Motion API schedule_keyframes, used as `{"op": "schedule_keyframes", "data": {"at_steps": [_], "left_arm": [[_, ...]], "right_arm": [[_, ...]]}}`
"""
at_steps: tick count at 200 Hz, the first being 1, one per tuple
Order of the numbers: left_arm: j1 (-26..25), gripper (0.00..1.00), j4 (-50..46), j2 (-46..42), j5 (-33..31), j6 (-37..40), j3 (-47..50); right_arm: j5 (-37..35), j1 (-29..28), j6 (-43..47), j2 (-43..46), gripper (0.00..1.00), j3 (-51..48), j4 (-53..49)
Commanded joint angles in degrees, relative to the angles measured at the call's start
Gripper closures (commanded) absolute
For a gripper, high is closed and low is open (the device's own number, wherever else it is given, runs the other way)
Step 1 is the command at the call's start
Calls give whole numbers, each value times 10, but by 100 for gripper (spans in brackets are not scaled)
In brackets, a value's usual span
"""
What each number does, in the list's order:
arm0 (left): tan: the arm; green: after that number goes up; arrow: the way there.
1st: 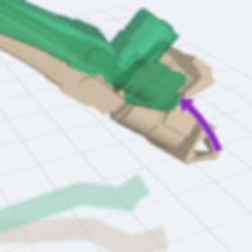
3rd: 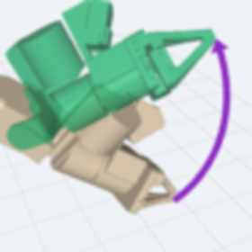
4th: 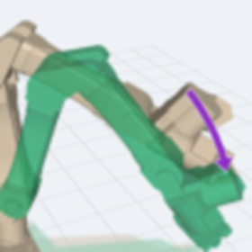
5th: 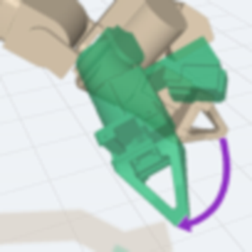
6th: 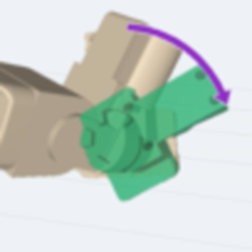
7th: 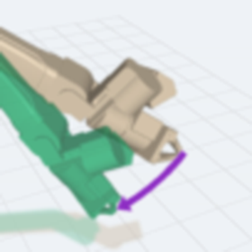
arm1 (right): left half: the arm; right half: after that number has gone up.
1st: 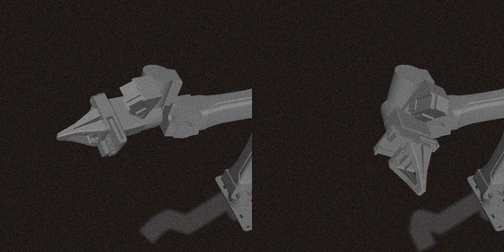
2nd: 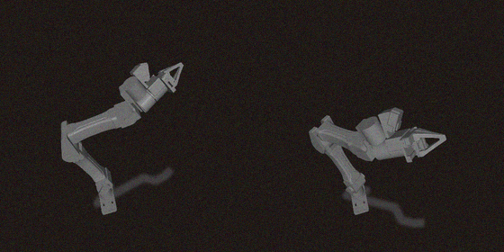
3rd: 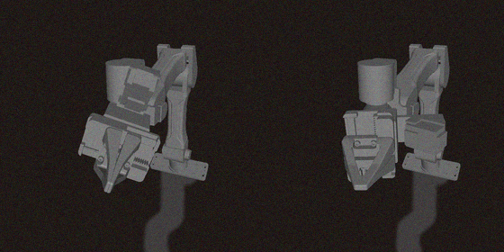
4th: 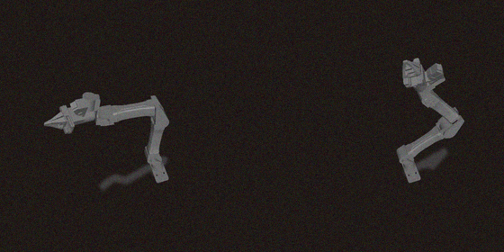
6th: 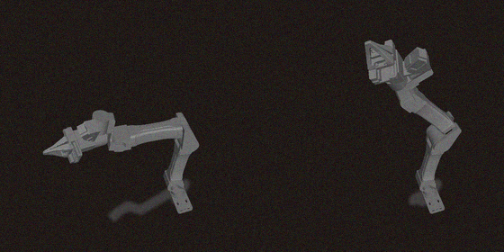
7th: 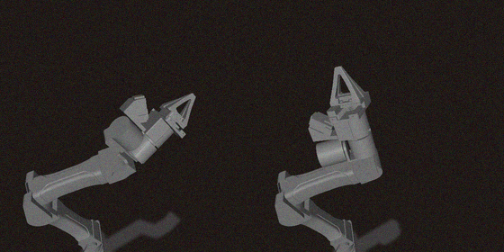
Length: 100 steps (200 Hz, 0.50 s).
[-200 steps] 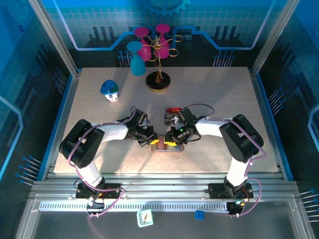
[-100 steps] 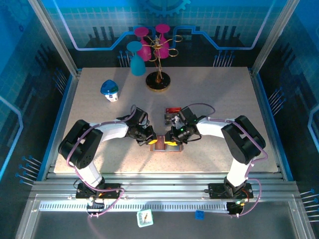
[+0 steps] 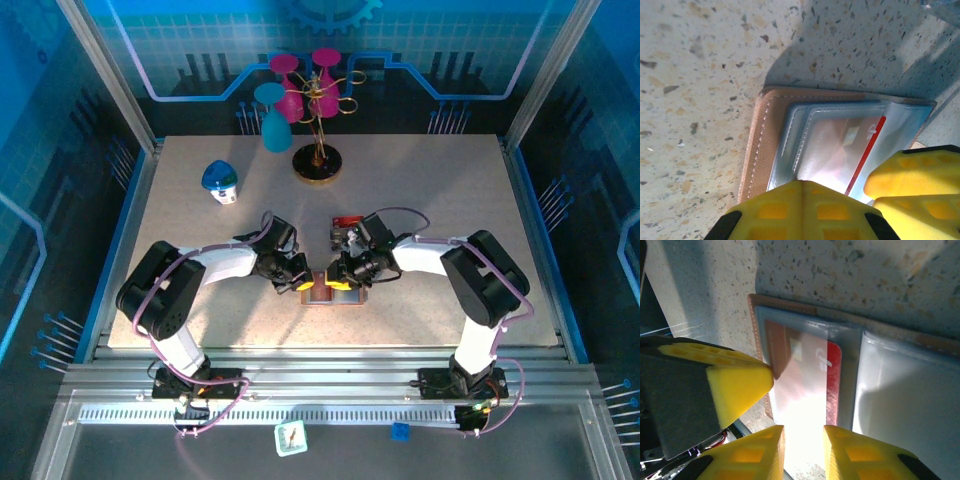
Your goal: Take the credit cards out of the card holder
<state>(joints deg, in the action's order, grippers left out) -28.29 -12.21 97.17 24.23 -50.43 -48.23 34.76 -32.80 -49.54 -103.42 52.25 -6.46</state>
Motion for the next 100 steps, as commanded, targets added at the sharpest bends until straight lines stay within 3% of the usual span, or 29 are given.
{"op": "schedule_keyframes", "data": {"at_steps": [1,60,100], "left_arm": [[0,95,-17,-10,-8,13,4],[0,95,-13,-7,-6,11,7],[-1,95,-12,-6,-5,11,6]], "right_arm": [[13,-10,-6,-17,74,6,11],[18,-11,-9,-21,74,5,21],[23,-11,-11,-23,80,4,28]]}}
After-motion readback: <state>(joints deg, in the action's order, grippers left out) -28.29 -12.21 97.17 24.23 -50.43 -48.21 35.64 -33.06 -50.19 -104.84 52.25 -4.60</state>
